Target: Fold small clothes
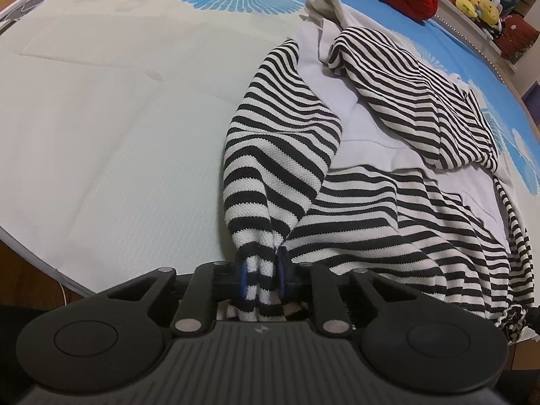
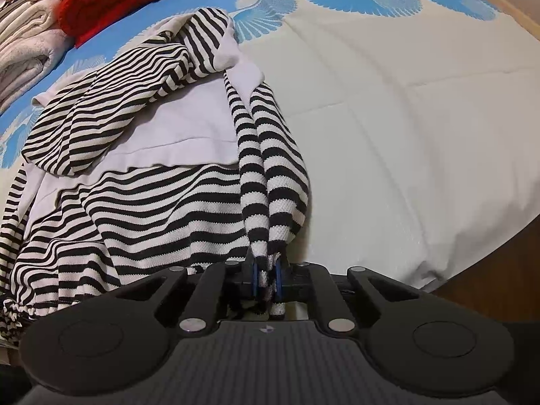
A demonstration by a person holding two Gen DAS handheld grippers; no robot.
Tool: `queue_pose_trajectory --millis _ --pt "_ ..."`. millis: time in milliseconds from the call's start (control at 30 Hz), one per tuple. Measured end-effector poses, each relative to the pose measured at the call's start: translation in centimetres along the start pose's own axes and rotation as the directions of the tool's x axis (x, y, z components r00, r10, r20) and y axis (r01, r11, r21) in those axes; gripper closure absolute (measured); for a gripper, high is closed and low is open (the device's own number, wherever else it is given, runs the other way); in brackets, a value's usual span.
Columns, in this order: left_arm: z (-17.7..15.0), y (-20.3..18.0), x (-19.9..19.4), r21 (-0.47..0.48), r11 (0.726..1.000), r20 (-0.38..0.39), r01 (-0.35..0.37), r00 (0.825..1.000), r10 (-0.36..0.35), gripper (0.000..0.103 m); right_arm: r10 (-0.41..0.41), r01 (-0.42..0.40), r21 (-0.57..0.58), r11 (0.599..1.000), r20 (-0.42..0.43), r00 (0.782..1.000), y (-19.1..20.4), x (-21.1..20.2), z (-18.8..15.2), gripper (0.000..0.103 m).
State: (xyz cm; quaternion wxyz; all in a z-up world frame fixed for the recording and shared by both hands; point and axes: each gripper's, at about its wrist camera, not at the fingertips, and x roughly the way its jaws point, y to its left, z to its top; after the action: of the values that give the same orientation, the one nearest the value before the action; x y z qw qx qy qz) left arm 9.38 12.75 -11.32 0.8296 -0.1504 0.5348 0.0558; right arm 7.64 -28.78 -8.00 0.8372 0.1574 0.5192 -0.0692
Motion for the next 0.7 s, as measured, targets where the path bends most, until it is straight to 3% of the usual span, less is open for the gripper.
queue_pose_trajectory --millis 167,233,400,533,700 --pt "0.0 0.4 0.2 -0.017 1.000 -0.015 0.015 1.000 -0.015 0.082 0.001 -0.001 0.004 1.000 -0.004 1.000 0.0 0.0 0.0 0.094" --pt "0.0 0.2 0.2 -0.001 1.000 -0.018 0.010 1.000 -0.010 0.082 -0.001 0.002 0.010 1.000 -0.023 1.000 0.0 0.2 0.0 0.089" --pt "-0.2 -0.4 0.2 0.046 0.999 -0.009 -0.011 1.000 0.011 0.082 -0.011 0.010 -0.007 1.000 -0.033 0.999 0.2 0.5 -0.2 0.089" --pt "-0.3 -0.2 -0.1 0.040 0.999 0.008 0.001 1.000 -0.001 0.092 -0.004 0.004 -0.005 1.000 -0.017 1.000 0.1 0.3 -0.2 0.094" --pt "-0.5 -0.3 -1.2 0.051 0.999 0.056 -0.003 0.998 0.000 0.094 0.031 -0.032 0.014 0.999 0.036 0.999 0.0 -0.9 0.1 0.096"
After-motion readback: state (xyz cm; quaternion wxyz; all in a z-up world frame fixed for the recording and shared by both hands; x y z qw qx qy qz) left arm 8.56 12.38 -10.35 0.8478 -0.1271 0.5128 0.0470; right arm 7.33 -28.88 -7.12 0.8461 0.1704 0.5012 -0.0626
